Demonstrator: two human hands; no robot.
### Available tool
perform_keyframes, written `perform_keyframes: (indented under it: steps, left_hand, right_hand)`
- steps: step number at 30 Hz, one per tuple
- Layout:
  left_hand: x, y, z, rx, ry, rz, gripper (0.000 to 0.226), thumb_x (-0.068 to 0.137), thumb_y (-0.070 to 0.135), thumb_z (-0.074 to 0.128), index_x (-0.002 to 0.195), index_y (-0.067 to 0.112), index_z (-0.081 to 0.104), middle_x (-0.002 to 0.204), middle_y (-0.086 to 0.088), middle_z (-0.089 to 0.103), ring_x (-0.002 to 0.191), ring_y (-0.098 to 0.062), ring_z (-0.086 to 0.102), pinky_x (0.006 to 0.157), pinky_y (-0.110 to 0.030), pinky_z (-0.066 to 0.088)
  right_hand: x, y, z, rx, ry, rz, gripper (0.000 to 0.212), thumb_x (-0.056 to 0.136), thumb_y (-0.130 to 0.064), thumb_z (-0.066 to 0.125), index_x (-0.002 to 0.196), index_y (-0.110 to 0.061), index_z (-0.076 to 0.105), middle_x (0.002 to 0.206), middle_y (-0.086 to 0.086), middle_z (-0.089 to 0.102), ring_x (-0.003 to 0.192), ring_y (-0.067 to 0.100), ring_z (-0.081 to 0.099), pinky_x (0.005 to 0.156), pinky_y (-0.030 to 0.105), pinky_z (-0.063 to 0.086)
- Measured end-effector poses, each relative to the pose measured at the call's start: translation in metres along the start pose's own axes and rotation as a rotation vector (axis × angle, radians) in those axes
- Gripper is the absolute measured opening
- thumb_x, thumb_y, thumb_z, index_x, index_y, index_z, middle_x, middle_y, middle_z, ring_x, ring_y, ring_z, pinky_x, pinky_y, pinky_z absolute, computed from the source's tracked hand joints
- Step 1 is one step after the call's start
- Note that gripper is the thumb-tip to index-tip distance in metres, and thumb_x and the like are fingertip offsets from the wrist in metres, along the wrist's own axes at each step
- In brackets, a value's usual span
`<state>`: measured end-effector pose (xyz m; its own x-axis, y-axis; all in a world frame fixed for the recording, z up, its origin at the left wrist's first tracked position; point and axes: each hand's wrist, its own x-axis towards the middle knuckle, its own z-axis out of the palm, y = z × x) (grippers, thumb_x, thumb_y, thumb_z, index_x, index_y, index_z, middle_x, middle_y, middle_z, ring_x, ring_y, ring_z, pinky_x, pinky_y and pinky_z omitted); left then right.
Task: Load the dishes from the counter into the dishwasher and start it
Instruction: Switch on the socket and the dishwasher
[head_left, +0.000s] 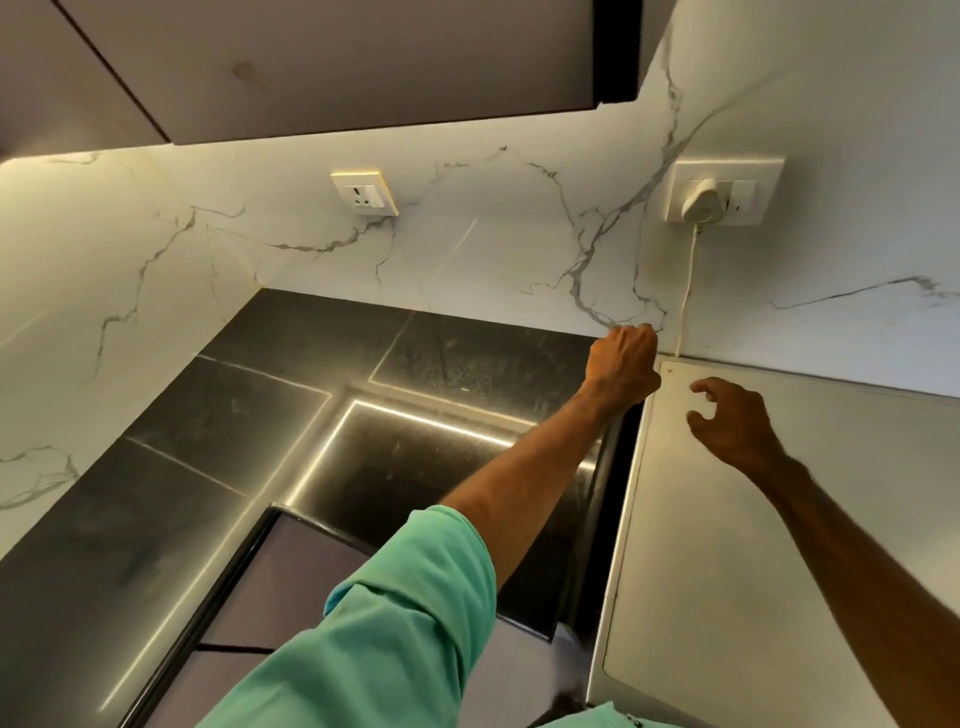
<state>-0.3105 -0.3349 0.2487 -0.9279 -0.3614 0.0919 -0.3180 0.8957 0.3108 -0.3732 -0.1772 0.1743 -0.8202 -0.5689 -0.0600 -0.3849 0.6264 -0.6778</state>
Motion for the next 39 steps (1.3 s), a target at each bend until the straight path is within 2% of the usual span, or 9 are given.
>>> perform_keyframes:
  steps: [5, 11, 14, 17, 20, 25, 30, 35, 39]
  left_hand:
    - [0.041, 0.018, 0.000, 0.046, 0.055, 0.075, 0.033, 0.079, 0.004, 0.066, 0.109, 0.001, 0.054, 0.103, -0.016, 0.065, 0.098, -0.032, 0.060, 0.078, -0.039, 0.052]
    - [0.089, 0.030, 0.000, 0.022, 0.253, 0.173, 0.049, 0.079, 0.001, 0.064, 0.126, 0.004, 0.052, 0.122, -0.014, 0.058, 0.110, -0.027, 0.056, 0.091, -0.035, 0.053]
    - [0.113, 0.039, -0.012, -0.018, 0.384, 0.254, 0.066, 0.078, -0.002, 0.059, 0.143, -0.001, 0.043, 0.143, -0.019, 0.047, 0.133, -0.032, 0.044, 0.110, -0.041, 0.044]
    - [0.140, 0.044, -0.030, 0.009, 0.429, 0.287, 0.074, 0.082, -0.002, 0.049, 0.153, -0.002, 0.029, 0.161, -0.023, 0.024, 0.151, -0.038, 0.018, 0.123, -0.050, 0.025]
    - [0.161, 0.042, -0.042, 0.109, 0.422, 0.310, 0.079, 0.084, 0.003, 0.043, 0.158, 0.000, 0.015, 0.166, -0.022, 0.005, 0.155, -0.035, -0.001, 0.125, -0.049, 0.015]
    - [0.161, 0.018, -0.039, 0.256, 0.401, 0.331, 0.102, 0.070, -0.016, 0.040, 0.161, 0.011, 0.001, 0.168, -0.013, -0.009, 0.155, -0.030, -0.011, 0.125, -0.049, 0.011]
    - [0.167, 0.003, -0.048, 0.362, 0.374, 0.360, 0.085, 0.080, -0.008, 0.000, 0.161, 0.015, -0.001, 0.168, -0.010, -0.010, 0.154, -0.031, -0.011, 0.125, -0.051, 0.010]
    - [0.170, -0.002, -0.054, 0.374, 0.376, 0.405, 0.087, 0.087, -0.010, 0.037, 0.161, 0.015, -0.001, 0.168, -0.011, -0.009, 0.154, -0.033, -0.009, 0.125, -0.052, 0.010]
    - [0.171, -0.003, -0.057, 0.367, 0.368, 0.411, 0.100, 0.087, -0.009, 0.061, 0.161, 0.015, -0.001, 0.168, -0.011, -0.008, 0.154, -0.033, -0.007, 0.125, -0.052, 0.011]
  right_hand:
    - [0.028, -0.013, -0.013, 0.009, 0.044, -0.006, 0.065, 0.084, -0.007, 0.076, 0.142, 0.000, 0.048, 0.141, 0.021, 0.056, 0.130, 0.038, 0.054, 0.107, 0.041, 0.044]
    - [0.069, -0.023, -0.056, -0.054, 0.210, -0.066, 0.084, 0.086, -0.011, 0.077, 0.154, -0.004, 0.028, 0.165, 0.019, 0.019, 0.152, 0.036, 0.022, 0.117, 0.046, 0.034]
    - [0.088, -0.025, -0.085, -0.162, 0.315, -0.143, 0.088, 0.086, -0.013, 0.077, 0.156, -0.004, 0.024, 0.168, 0.017, 0.006, 0.154, 0.035, 0.015, 0.117, 0.047, 0.034]
    - [0.106, -0.024, -0.104, -0.282, 0.374, -0.229, 0.093, 0.082, -0.012, 0.079, 0.157, -0.004, 0.023, 0.169, 0.016, -0.001, 0.155, 0.035, 0.009, 0.118, 0.047, 0.031]
    - [0.123, -0.022, -0.114, -0.382, 0.394, -0.299, 0.100, 0.079, -0.010, 0.078, 0.159, -0.007, 0.018, 0.169, 0.012, -0.006, 0.156, 0.034, 0.002, 0.120, 0.051, 0.030]
    - [0.137, -0.024, -0.111, -0.503, 0.370, -0.295, 0.113, 0.075, -0.013, 0.077, 0.162, -0.014, 0.005, 0.168, 0.007, -0.019, 0.156, 0.033, -0.002, 0.116, 0.052, 0.037]
    - [0.128, -0.034, -0.086, -0.438, 0.340, -0.158, 0.116, 0.079, -0.011, 0.079, 0.162, -0.027, 0.001, 0.167, 0.019, -0.001, 0.143, 0.038, 0.040, 0.101, 0.037, 0.051]
    - [0.129, -0.046, -0.085, -0.548, 0.284, -0.086, 0.122, 0.081, -0.018, 0.080, 0.159, -0.035, -0.013, 0.148, 0.022, 0.037, 0.106, 0.027, 0.062, 0.077, 0.030, 0.057]
    - [0.124, -0.050, -0.090, -0.617, 0.220, -0.040, 0.123, 0.084, -0.022, 0.078, 0.156, -0.037, -0.021, 0.106, 0.014, 0.056, 0.072, 0.015, 0.054, 0.058, 0.023, 0.047]
